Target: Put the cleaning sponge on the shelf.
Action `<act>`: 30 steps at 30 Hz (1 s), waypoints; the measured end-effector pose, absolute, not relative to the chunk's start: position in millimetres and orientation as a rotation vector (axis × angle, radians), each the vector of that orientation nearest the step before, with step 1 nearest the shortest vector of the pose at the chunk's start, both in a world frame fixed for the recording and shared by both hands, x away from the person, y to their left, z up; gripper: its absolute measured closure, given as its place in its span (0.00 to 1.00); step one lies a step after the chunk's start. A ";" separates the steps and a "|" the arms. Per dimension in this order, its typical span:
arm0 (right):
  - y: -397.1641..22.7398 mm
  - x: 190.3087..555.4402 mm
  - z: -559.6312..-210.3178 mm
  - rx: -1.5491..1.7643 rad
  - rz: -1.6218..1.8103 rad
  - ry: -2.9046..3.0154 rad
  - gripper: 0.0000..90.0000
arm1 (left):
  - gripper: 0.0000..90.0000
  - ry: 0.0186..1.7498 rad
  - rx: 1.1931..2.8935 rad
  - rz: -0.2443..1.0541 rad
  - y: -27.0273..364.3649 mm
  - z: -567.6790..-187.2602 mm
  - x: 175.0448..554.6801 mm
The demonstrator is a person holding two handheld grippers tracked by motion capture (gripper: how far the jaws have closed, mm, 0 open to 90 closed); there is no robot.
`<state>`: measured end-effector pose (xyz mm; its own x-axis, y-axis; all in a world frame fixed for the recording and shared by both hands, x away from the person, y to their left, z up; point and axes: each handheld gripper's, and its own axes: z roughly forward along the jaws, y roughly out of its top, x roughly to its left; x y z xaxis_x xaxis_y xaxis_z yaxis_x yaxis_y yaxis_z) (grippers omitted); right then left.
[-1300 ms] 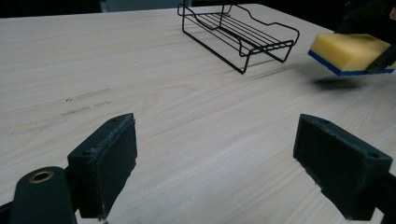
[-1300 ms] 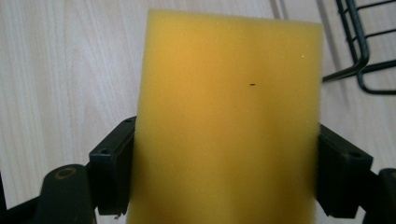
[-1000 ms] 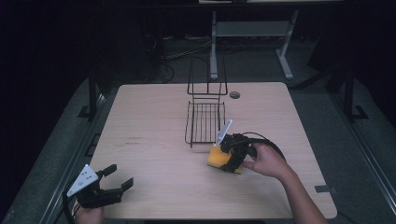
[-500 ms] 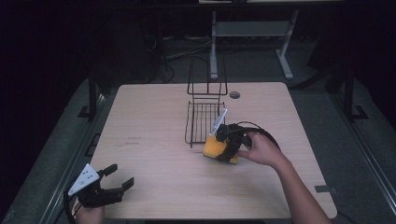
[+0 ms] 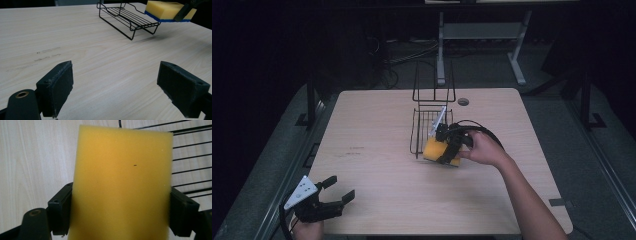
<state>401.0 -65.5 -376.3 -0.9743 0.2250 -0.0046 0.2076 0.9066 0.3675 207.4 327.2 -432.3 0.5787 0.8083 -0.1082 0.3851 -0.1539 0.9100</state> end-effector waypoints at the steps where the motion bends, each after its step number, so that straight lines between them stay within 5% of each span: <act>1: -64.7 402.6 -375.6 0.346 0.583 3.025 0.24 | 0.14 0.986 1.763 0.504 327.4 -432.3 207.6; 30: -49.5 441.6 -381.1 0.385 0.582 3.075 0.24 | 0.14 1.001 1.732 0.495 335.1 -433.7 212.9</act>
<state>441.6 -49.5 -381.1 -0.9701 0.2360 0.0562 0.2402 0.9020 0.3587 212.9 335.1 -433.7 0.5680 0.8123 -0.1323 0.3888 -0.1231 0.9131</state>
